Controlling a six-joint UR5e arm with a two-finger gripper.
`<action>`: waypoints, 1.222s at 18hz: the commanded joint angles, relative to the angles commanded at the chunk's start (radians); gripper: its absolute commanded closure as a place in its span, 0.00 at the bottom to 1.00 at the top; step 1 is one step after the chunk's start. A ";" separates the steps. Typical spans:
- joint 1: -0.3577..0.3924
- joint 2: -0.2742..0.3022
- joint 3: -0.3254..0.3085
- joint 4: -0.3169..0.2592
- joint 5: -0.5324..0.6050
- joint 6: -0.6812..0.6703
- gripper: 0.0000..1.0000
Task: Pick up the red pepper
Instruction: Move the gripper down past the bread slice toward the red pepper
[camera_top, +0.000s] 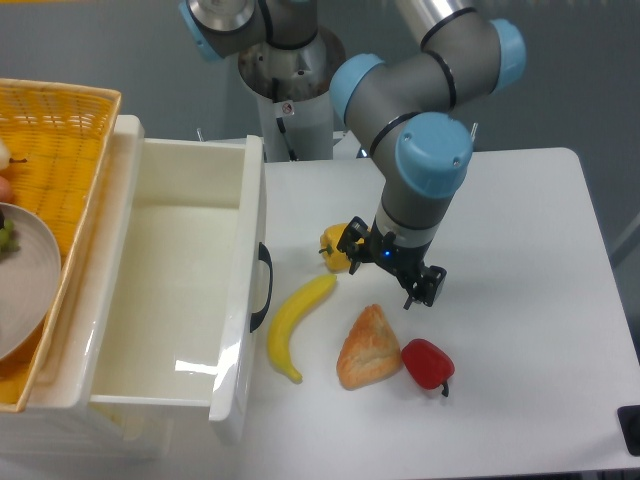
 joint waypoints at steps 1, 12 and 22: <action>-0.009 -0.002 0.000 0.003 0.000 0.000 0.00; -0.055 -0.017 -0.074 0.116 -0.003 -0.011 0.00; -0.095 -0.107 -0.051 0.265 0.011 0.011 0.00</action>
